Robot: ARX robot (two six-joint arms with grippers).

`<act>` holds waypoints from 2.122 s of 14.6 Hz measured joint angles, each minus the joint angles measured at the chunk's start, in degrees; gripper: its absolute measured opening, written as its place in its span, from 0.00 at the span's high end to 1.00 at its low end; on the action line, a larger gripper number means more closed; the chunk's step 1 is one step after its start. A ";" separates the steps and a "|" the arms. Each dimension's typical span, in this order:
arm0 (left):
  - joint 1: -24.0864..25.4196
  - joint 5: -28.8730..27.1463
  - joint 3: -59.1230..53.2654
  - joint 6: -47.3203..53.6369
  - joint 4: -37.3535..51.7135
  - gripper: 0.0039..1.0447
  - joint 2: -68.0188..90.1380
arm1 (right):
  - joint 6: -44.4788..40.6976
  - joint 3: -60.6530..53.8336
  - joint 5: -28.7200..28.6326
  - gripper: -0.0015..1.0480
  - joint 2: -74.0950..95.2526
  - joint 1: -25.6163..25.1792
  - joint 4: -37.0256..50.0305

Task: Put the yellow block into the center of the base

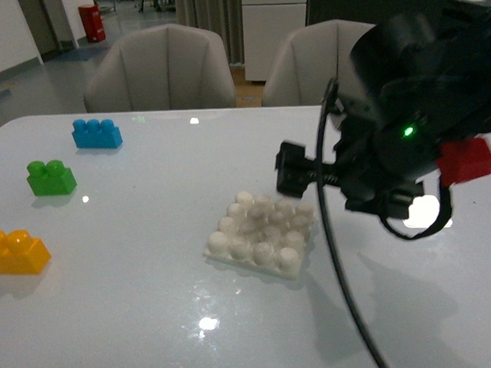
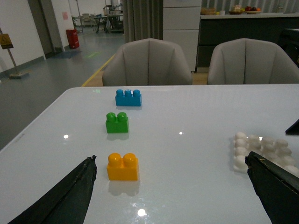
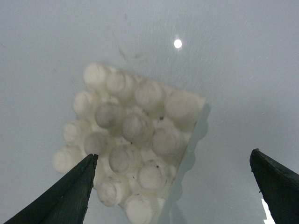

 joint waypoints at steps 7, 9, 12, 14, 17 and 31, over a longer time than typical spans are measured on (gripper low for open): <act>0.00 0.00 0.00 0.00 0.00 0.06 0.00 | 5.40 -28.30 -3.58 0.06 -37.11 -13.73 16.39; 0.00 -0.02 0.00 0.00 0.00 0.06 0.00 | 6.78 -36.22 -1.42 0.06 -45.83 -12.46 16.68; 0.00 0.00 0.00 0.00 0.00 0.06 0.00 | 7.91 -40.92 1.05 0.06 -51.95 -10.84 16.22; 0.00 0.00 0.00 0.00 0.00 0.06 0.00 | 9.42 -42.80 3.65 0.06 -58.16 -9.64 15.74; 0.00 -0.04 0.00 0.00 0.00 0.06 0.00 | -7.89 -54.05 13.44 0.31 -63.21 -9.49 35.28; 0.00 0.00 0.00 0.00 0.00 0.06 0.00 | -23.93 -74.82 7.87 0.98 -101.09 -16.61 21.79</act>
